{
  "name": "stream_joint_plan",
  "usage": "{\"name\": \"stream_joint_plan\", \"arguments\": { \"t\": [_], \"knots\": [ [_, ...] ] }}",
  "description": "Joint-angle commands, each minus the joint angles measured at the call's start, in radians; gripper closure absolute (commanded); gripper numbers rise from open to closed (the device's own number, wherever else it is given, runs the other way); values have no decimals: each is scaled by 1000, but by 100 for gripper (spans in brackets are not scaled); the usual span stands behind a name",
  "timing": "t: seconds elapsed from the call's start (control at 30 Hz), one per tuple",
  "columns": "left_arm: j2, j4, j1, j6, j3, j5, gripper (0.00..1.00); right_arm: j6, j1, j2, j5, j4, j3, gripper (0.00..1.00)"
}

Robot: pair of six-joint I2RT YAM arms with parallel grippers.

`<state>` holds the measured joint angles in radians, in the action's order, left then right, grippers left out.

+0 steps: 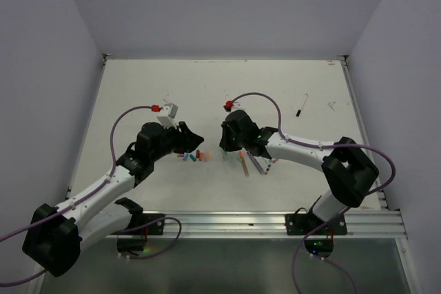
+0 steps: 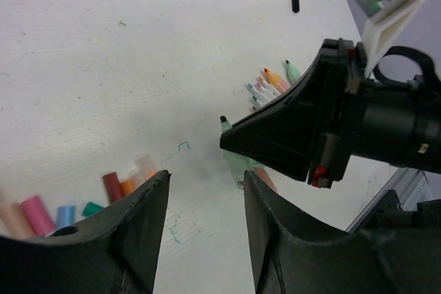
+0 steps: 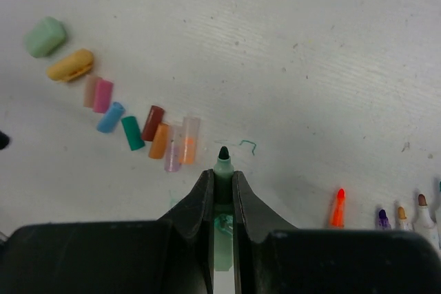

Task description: Open the pen caps

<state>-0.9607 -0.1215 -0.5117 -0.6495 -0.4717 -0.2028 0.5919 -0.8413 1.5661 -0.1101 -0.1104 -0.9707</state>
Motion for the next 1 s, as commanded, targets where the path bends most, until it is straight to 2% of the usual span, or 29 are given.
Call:
{"name": "stream_joint_plan", "arguments": {
  "t": [0.0, 0.13, 0.33, 0.7, 0.83, 0.97],
  "knots": [
    [4, 43, -1, 56, -48, 66, 50, -24, -1, 64, 27, -48, -13, 100],
    [5, 62, 1, 68, -56, 85, 49, -32, 4, 120, -10, -41, -22, 100],
    [13, 79, 1, 86, -61, 109, 49, -53, 64, 172, 36, 20, -22, 100],
    [7, 79, 1, 103, -65, 109, 49, -188, 209, 230, 162, 101, -77, 97],
    [11, 79, 1, 111, -65, 112, 49, -216, 277, 268, 260, 164, -123, 96],
    [13, 83, 1, 117, -59, 115, 49, -240, 324, 313, 305, 206, -161, 90]
  ]
}}
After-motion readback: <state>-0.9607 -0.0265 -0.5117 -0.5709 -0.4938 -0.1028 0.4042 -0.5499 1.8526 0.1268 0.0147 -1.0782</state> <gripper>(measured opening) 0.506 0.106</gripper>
